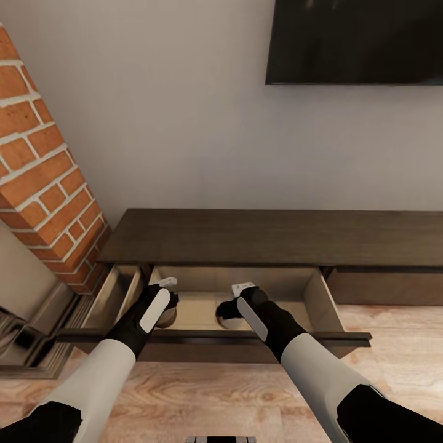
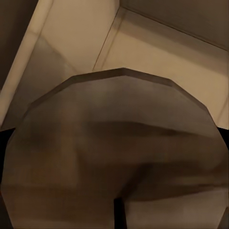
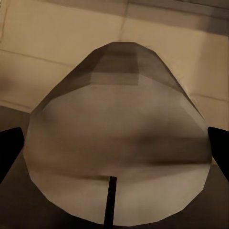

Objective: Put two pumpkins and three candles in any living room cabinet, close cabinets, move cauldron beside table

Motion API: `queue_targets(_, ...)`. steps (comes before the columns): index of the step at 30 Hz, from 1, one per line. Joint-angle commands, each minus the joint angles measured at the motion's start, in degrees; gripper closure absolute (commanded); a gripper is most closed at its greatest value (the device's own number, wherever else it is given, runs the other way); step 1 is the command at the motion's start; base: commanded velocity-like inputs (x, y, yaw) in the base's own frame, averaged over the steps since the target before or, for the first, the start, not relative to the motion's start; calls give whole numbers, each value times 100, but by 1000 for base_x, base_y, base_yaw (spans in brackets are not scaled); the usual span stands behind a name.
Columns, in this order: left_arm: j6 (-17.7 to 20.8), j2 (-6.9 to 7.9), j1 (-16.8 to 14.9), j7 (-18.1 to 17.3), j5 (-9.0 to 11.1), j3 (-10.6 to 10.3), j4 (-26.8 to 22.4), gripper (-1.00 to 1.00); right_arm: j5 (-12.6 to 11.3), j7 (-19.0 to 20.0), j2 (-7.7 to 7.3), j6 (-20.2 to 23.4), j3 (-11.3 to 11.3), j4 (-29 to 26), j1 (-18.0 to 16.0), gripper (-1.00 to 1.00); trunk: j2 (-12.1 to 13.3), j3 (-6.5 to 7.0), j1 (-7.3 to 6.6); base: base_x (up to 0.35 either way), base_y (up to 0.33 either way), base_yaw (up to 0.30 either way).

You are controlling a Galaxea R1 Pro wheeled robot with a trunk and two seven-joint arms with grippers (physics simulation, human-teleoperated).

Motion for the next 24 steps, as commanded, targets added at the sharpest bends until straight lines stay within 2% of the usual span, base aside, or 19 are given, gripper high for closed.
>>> queue_targets(1,-2,0,-1,-3,-4,0,0,100,-50,-1,0,4,0,3,-1,100,-42,-18,22,0,0,0)
queue_targets(5,-3,-4,-1,-3,-4,0,0,100,-326,-3,0,11,0,9,-6,100,-202,-90,110,0,0,0)
queue_targets(7,-3,-5,-1,-3,-4,0,0,100,-363,-3,0,11,0,9,-8,100,-282,-126,154,0,0,0)
queue_targets(24,-3,-1,-1,-1,-4,5,-38,100,-364,49,0,-38,-2,-58,-9,100,-924,-413,505,4,0,0)
